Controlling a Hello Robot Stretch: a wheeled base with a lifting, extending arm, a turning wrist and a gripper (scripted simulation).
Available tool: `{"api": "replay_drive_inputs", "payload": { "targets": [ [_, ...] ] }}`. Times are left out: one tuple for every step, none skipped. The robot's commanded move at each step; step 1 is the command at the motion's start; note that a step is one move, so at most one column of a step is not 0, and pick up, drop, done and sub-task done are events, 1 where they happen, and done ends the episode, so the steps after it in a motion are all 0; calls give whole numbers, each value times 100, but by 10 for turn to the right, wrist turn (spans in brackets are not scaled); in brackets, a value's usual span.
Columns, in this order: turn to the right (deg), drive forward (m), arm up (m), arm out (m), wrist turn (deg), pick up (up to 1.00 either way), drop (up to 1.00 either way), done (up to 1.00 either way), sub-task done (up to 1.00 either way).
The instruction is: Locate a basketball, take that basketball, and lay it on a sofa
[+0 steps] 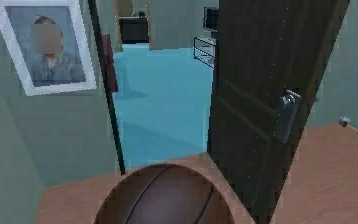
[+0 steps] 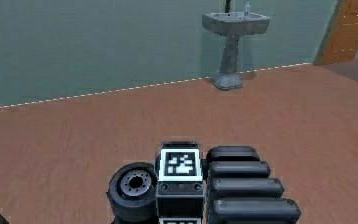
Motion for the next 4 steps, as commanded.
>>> {"api": "replay_drive_inputs", "payload": {
  "targets": [
    [0,100,0,0,0,0,0,0,0],
    [0,40,0,0,0,0,0,0,0],
    [-180,0,0,0,0,0,0,0,0],
    [0,100,0,0,0,0,0,0,0]
  ]
}}
